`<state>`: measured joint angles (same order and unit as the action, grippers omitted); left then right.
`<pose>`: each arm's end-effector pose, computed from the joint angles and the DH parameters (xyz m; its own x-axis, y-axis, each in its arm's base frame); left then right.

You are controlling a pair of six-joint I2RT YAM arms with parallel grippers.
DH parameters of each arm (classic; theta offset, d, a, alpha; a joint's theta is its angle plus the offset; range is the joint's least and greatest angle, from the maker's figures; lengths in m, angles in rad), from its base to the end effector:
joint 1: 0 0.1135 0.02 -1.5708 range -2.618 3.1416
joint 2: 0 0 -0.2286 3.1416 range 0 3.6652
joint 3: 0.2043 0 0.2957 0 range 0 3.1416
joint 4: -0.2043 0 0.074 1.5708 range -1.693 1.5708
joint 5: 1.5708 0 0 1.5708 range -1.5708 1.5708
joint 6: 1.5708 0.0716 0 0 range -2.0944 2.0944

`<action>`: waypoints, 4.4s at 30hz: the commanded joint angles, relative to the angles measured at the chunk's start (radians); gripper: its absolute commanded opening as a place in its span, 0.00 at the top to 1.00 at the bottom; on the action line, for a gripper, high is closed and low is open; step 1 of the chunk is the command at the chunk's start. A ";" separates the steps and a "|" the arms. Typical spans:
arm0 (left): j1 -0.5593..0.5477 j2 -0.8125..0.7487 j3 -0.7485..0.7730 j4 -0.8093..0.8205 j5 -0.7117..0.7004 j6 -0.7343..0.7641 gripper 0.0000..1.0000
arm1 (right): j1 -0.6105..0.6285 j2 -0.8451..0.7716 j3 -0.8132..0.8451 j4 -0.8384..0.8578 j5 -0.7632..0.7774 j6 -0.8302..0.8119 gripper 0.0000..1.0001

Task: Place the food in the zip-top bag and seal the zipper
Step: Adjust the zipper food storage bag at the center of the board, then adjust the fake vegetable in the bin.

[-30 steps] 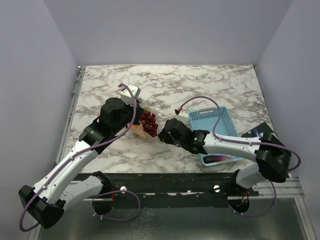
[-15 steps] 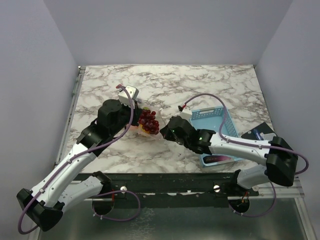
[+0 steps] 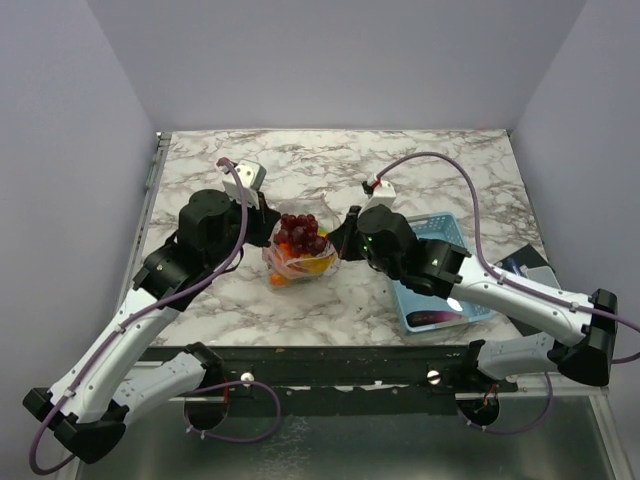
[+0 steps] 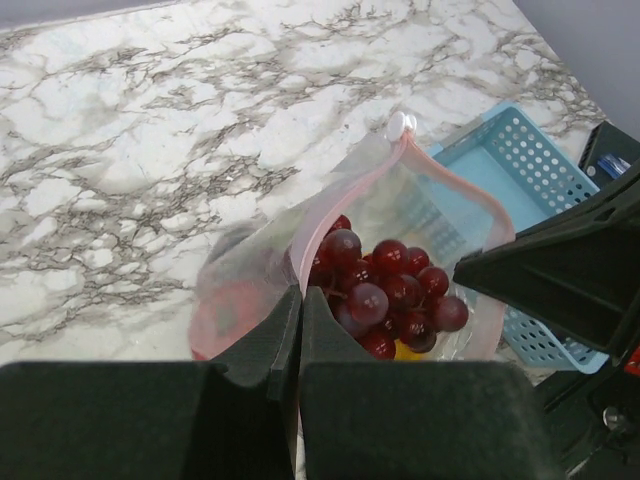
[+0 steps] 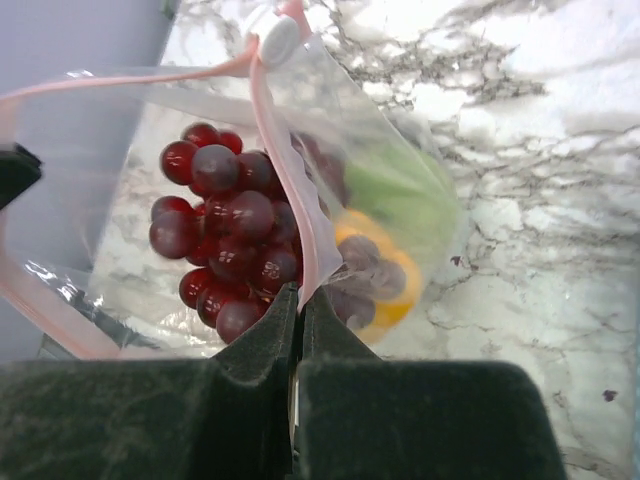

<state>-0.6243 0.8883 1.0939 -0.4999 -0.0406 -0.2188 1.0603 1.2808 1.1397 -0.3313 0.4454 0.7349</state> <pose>0.2340 -0.1650 0.3665 -0.3497 -0.0154 -0.9367 0.4883 0.8503 -0.1962 0.2093 0.3105 0.2882 -0.5672 0.2256 -0.7921 -0.2960 0.8417 0.4516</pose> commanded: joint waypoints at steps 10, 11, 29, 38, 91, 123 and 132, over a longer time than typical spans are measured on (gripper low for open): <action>-0.005 0.025 -0.010 -0.054 0.074 -0.121 1.00 | -0.002 -0.033 0.146 -0.170 0.056 -0.222 1.00; -0.006 0.025 -0.052 -0.029 0.067 -0.139 1.00 | -0.002 -0.026 0.115 -0.163 0.057 -0.215 1.00; -0.006 -0.015 0.033 0.025 0.111 -0.151 1.00 | -0.002 -0.076 0.225 -0.173 0.086 -0.283 0.99; -0.006 0.048 -0.129 0.060 0.029 -0.162 1.00 | -0.002 -0.033 0.111 -0.105 0.106 -0.268 0.99; -0.006 -0.047 -0.104 0.142 0.007 -0.014 1.00 | -0.003 -0.232 0.038 -0.872 0.237 0.168 0.32; -0.005 -0.107 -0.155 0.162 0.040 -0.007 1.00 | -0.336 -0.144 -0.282 -0.730 -0.230 0.075 0.99; -0.005 -0.122 -0.164 0.165 0.071 -0.011 1.00 | -0.345 -0.084 -0.287 -0.791 -0.278 0.064 0.99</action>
<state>-0.6285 0.7845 0.9432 -0.3641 -0.0002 -0.2413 0.7242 1.1893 0.8604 -1.0706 0.2142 0.8165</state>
